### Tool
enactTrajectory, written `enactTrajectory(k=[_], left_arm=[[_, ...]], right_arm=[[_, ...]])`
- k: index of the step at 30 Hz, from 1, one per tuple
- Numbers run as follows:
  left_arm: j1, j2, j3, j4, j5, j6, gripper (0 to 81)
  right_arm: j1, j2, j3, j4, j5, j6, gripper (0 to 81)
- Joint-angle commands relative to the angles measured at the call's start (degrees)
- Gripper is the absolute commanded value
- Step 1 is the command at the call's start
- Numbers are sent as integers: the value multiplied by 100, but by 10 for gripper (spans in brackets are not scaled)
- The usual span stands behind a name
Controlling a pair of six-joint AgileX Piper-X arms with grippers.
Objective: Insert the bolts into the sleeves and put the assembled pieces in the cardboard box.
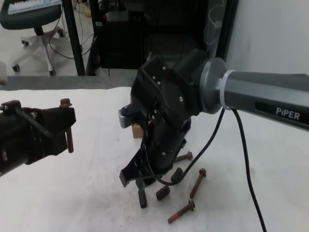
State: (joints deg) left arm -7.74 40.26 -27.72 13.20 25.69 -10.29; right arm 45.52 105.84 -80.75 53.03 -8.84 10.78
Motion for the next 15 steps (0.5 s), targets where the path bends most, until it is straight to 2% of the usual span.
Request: enactTrajectory(k=[1, 7, 12, 15], left_arm=[[12, -56, -20, -104, -124, 7, 2], [12, -315, -20, -104, -168, 7, 2], [12, -597, -20, -104, -422, 83, 2], [12, -714, -20, 2, -422, 130, 2]], right_arm=[[13, -8, -46, 80, 36, 531, 326], [62, 147, -14, 33, 120, 1393, 326], [205, 447, -14, 93, -377, 1735, 326], [352, 491, -14, 33, -269, 1807, 326]])
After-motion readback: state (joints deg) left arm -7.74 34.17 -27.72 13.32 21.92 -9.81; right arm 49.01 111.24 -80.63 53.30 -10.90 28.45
